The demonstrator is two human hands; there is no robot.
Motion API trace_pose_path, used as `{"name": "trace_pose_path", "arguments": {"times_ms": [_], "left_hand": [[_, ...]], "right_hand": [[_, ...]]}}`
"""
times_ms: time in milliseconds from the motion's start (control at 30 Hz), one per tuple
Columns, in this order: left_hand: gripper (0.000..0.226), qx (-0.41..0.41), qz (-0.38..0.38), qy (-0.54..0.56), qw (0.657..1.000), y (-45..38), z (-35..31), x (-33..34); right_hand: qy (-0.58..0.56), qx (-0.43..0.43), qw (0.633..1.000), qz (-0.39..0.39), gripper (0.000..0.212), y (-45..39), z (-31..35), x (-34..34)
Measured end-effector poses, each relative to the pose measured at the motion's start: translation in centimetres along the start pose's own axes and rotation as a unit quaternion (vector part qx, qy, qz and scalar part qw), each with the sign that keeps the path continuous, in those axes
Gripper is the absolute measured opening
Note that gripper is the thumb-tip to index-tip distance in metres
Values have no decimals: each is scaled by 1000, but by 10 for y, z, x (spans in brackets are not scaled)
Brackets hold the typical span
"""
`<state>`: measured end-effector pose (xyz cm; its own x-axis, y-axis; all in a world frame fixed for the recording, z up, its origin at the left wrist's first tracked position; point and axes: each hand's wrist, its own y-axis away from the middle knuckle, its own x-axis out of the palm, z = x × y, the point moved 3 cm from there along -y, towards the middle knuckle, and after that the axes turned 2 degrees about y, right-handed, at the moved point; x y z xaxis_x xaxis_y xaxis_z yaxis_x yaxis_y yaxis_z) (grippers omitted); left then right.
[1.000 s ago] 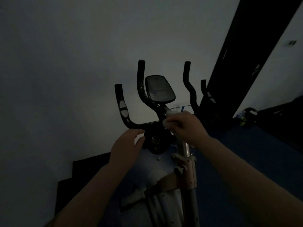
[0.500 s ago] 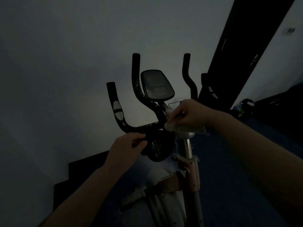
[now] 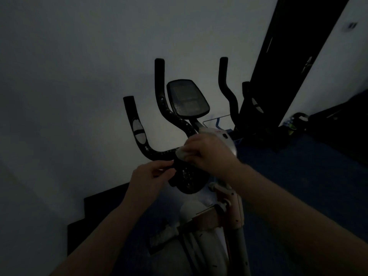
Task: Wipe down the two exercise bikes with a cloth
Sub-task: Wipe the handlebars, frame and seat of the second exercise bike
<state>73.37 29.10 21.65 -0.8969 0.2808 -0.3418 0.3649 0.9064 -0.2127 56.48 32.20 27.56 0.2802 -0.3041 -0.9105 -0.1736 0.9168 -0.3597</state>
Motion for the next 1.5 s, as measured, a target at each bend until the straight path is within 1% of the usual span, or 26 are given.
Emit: {"name": "trace_pose_path", "arguments": {"times_ms": [67, 133, 200, 267, 367, 500, 567, 667, 700, 733, 767, 800, 867, 900, 933, 967, 1033, 1100, 1167, 1267, 1300, 1333, 1367, 1400, 1467, 1500], "left_hand": [[23, 0, -5, -4, 1000, 0, 0, 0], [23, 4, -7, -11, 1000, -1, -1, 0], [23, 6, -6, -15, 1000, 0, -2, 0], [23, 5, -3, -16, 1000, 0, -2, 0], [22, 1, -3, -19, 1000, 0, -3, -1], [23, -8, 0, -18, 1000, 0, -4, -2], [23, -7, -1, -18, 1000, 1, -4, -1], [23, -5, -5, -19, 1000, 2, -3, -1], [23, -3, -4, -18, 1000, 2, -3, -1], [23, -2, -4, -17, 1000, 1, -3, -1], [23, -2, -4, -13, 1000, 1, -3, -1], [23, -5, -4, -9, 1000, 0, -3, -1], [23, -17, -4, 8, 1000, -1, -2, -1], [23, -22, -6, 16, 1000, -2, -1, -1], [23, -23, -6, 17, 1000, -2, 0, -1], [23, -21, -5, 13, 1000, -2, 0, -1], [23, -9, -4, -2, 1000, -2, 0, 0], [23, -1, -5, -9, 1000, -1, 1, 0], [23, 0, -2, -14, 1000, -1, 0, -1], [24, 6, 1, -19, 1000, 0, -1, -1], [24, 7, 1, -19, 1000, 0, -1, -1], [24, 4, 2, -18, 1000, 0, -1, -1], [24, 0, 6, -13, 1000, 0, -1, -1], [23, -7, 9, -3, 1000, 0, 0, -1], [23, -32, 12, 36, 999, -1, 2, -1], [23, -48, 10, 63, 997, 0, 4, -1]], "right_hand": [[2, -8, 997, -74, 16, 13, -4, 18], [-2, -6, 992, -127, 15, 21, -5, 24], [8, -18, 990, -137, 17, 24, -3, 24], [21, -36, 994, -104, 14, 26, -3, 24], [34, -59, 997, -39, 18, 31, -6, 21], [79, -87, 993, 29, 14, 39, -4, 15], [78, -73, 992, 69, 16, 45, 0, 11], [60, -39, 984, 163, 22, 45, 1, 0], [51, -28, 981, 186, 21, 40, 1, -6], [38, -10, 980, 193, 20, 33, 1, -11], [19, 16, 984, 175, 18, 24, 0, -17], [-1, 45, 990, 130, 18, 14, -2, -21], [-49, 100, 994, -1, 18, 1, -4, -17], [-74, 123, 989, -44, 18, -2, -4, -9], [-95, 137, 984, -59, 16, -2, -2, 1], [-106, 132, 984, -63, 14, 0, 0, 11], [-84, 81, 991, -62, 12, 6, 2, 22], [-53, 20, 998, -33, 14, 12, 1, 17], [-31, -31, 998, 42, 16, 21, -3, 10], [31, -105, 976, 186, 19, 33, -5, 2], [43, -121, 966, 224, 20, 33, -6, -2], [44, -118, 961, 246, 20, 30, -9, -6], [30, -97, 964, 244, 19, 25, -8, -12], [3, -61, 975, 216, 16, 19, -9, -17], [-61, 12, 994, 90, 17, 8, -8, -20], [-86, 58, 994, 25, 21, 6, -6, -14]]}}
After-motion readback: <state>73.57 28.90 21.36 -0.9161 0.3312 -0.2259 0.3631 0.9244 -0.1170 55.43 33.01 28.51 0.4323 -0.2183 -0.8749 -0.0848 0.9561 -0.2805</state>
